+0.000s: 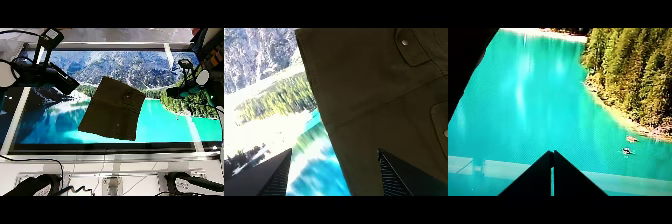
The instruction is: Fold the clothes and pants, and hang the long-sleeved shirts on hangers.
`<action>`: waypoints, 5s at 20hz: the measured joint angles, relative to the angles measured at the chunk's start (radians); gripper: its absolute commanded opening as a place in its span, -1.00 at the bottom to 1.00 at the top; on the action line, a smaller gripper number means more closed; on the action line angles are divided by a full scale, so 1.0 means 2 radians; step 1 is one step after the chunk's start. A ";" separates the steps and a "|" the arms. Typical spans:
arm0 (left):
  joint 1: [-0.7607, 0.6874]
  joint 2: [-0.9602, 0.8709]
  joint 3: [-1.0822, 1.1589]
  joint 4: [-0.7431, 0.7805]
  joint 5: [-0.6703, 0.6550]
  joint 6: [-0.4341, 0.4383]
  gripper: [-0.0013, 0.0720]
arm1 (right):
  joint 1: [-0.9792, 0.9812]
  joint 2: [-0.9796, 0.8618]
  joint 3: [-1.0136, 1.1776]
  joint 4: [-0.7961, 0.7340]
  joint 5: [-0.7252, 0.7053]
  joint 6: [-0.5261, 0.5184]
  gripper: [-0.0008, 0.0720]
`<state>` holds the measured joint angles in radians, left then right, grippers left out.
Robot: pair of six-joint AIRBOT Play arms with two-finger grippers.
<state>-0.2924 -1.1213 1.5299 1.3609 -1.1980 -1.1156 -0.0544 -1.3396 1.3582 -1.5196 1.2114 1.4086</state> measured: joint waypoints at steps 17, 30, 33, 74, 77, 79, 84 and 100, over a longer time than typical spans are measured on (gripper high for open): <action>0.000 0.000 0.000 -0.001 0.008 0.000 0.59 | 0.001 0.000 -0.003 0.022 0.013 0.002 -0.88; 0.096 -0.014 -0.069 0.077 -0.046 -0.009 0.52 | 0.000 0.000 -0.294 0.347 0.057 -0.176 0.29; 0.176 -0.014 -0.143 0.019 -0.045 -0.011 0.92 | 0.001 0.000 -0.359 0.398 0.007 -0.177 0.28; 0.166 -0.054 -0.301 -0.413 0.173 0.115 -0.91 | 0.093 0.005 -0.192 0.428 -0.041 -0.159 -0.88; 0.177 0.026 -0.251 -0.416 0.178 0.126 -0.91 | 0.093 0.042 -0.111 0.422 -0.029 -0.162 -0.88; 0.184 0.092 -0.228 -0.417 0.188 0.130 -0.91 | 0.093 0.078 -0.061 0.421 -0.020 -0.163 -0.88; 0.190 0.248 -0.208 -0.412 0.206 0.136 -0.91 | 0.093 0.183 0.001 0.422 0.009 -0.126 -0.88; 0.124 0.142 -0.368 -0.307 0.293 -0.054 -0.91 | 0.093 0.136 -0.164 0.403 -0.190 0.068 -0.88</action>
<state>-0.0452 -0.8364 0.7933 0.7464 -0.6113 -1.2228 0.1318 -1.0668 1.0294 -0.7139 0.8314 1.5452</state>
